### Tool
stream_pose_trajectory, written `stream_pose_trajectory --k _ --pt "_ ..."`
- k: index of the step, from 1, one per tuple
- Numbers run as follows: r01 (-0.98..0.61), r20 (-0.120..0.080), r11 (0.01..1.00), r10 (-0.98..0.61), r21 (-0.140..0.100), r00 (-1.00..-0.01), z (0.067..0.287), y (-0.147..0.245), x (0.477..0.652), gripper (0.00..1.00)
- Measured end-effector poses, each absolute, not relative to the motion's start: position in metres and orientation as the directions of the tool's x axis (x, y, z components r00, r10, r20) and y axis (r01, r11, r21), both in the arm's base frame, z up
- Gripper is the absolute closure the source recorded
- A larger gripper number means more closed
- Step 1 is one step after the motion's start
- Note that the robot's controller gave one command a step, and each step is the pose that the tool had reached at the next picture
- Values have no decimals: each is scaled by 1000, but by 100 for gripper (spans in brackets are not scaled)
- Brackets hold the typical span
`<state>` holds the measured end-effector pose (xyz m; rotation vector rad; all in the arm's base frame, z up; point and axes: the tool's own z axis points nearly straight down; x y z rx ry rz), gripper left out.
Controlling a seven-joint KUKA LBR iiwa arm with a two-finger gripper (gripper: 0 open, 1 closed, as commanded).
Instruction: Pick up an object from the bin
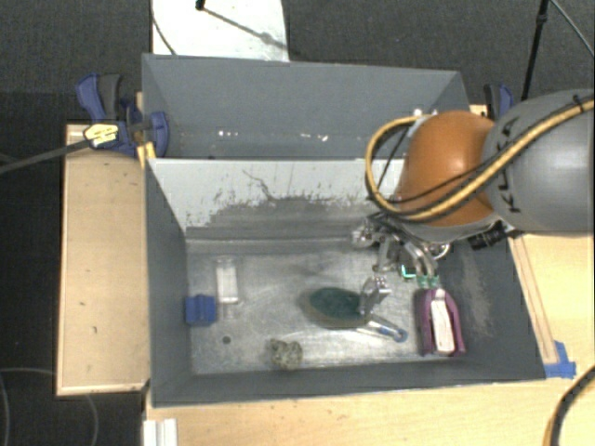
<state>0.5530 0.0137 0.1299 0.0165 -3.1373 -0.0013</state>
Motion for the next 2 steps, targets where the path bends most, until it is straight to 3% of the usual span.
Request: stream_pose_trajectory --k 1,2 --pt "-221 13 975 -221 0 -975 74 61 526 0" --pt "-218 -5 976 -218 0 -976 74 62 529 100"
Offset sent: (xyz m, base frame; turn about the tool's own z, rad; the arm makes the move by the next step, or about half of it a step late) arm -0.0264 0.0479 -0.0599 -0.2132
